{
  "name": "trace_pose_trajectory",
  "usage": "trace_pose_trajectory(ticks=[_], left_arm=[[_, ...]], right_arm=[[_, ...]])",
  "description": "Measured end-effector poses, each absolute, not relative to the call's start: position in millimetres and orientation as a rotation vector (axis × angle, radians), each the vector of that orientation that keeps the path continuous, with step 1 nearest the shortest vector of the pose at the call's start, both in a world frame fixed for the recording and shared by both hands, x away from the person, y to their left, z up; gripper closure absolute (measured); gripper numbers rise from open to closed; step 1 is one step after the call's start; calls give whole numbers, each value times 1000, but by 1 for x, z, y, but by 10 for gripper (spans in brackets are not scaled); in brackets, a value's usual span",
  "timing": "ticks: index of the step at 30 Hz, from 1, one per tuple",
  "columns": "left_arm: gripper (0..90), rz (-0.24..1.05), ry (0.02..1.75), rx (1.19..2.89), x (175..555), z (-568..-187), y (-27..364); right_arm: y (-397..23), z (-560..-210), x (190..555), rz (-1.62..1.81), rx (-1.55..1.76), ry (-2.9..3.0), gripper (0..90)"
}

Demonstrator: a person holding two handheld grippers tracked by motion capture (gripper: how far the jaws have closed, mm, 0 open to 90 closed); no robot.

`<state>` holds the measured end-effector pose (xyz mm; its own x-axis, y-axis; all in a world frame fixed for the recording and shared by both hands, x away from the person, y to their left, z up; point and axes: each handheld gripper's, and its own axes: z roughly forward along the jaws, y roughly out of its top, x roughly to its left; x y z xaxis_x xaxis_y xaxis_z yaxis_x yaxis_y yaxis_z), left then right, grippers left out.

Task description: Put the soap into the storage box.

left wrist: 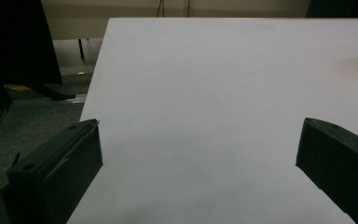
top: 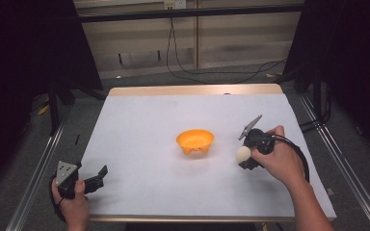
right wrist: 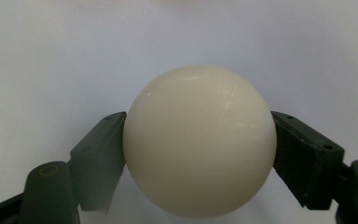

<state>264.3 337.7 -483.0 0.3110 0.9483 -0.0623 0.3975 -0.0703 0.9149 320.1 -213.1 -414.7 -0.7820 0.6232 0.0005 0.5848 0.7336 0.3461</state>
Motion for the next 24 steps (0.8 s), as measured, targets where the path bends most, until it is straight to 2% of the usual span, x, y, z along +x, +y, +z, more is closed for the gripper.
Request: trace_pose_trajectory(ticks=[24], left_arm=[[0,737,1248,1638,264,-483,338]], right_arm=[[-160,-373,365,527,838,2851,233]])
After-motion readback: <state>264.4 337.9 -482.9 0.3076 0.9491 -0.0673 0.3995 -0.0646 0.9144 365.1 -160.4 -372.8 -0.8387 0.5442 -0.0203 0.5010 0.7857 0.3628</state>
